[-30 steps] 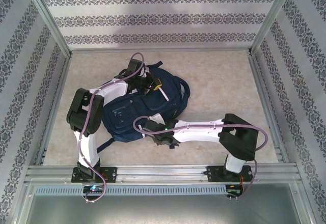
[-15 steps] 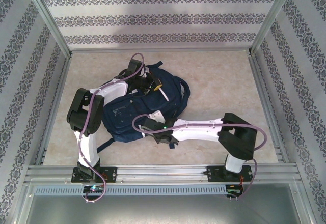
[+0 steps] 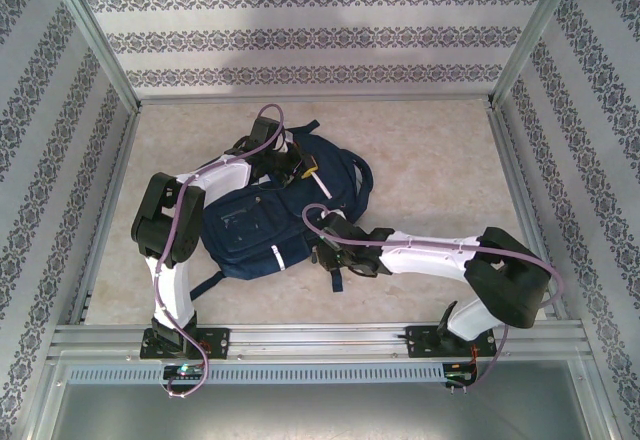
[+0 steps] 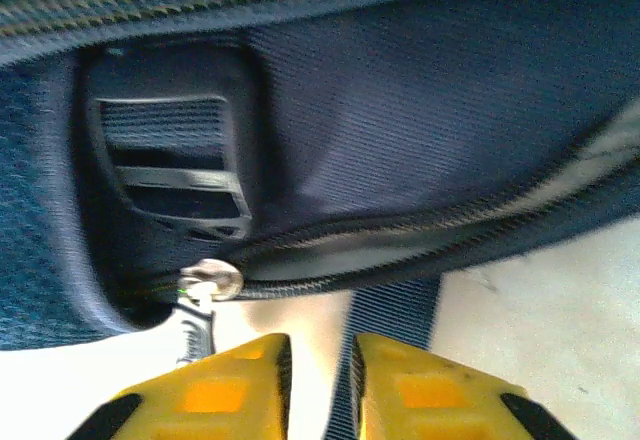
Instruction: Pack the student bag
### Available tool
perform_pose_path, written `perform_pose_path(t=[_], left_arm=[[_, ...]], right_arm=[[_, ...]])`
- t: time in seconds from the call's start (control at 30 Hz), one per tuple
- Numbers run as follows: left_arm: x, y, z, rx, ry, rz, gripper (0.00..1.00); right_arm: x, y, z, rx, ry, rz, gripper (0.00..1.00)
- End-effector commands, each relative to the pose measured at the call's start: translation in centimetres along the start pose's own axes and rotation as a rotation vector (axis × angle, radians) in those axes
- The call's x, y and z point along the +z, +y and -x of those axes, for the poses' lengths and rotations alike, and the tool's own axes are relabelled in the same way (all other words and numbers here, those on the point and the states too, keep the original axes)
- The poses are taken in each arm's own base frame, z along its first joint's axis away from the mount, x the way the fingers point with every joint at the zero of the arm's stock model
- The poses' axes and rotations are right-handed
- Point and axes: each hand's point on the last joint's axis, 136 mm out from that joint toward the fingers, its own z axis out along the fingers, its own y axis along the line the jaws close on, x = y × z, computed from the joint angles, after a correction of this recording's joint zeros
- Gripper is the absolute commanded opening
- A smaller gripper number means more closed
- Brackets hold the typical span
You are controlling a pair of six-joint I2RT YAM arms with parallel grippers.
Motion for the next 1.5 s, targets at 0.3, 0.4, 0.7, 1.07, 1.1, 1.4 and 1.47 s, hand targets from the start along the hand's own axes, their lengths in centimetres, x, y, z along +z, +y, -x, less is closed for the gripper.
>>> perform_pose_path(t=[0.3,0.4,0.7,1.07,1.1,1.4,1.47], left_arm=[[-0.5,1.4,1.0,-0.018,0.001,0.037,0.00],[-0.5,1.4,0.9,-0.019,0.003,0.037,0.00],[-0.4,1.7,0.9,-0.019,0.006,0.039,0.00],[-0.3,2.0,0.9,-0.003,0.011,0.050,0.00],[-0.4,2.0,0.9,-0.001,0.010,0.052,0.00],[-0.7,1.6,0.9,0.032,0.013,0.059,0.00],[-0.7,1.5,0.9,0.039,0.014,0.059,0.00]], right_arm=[[0.7,1.5,-0.9,-0.148,0.041,-0.190,0.46],[1.3,1.0,-0.9,-0.165,0.064,-0.259,0.46],[0.9,0.0,0.6,-0.219,0.046,-0.370,0.16],[-0.1,0.1,1.7,-0.048,-0.020,-0.073,0.00],[0.0,0.3,1.7,-0.036,-0.019,-0.036,0.00],[0.7,-0.5,1.9,0.018,-0.012,0.037,0.00],[0.5,-0.8,2.0,0.034,-0.026,0.047,0.00]])
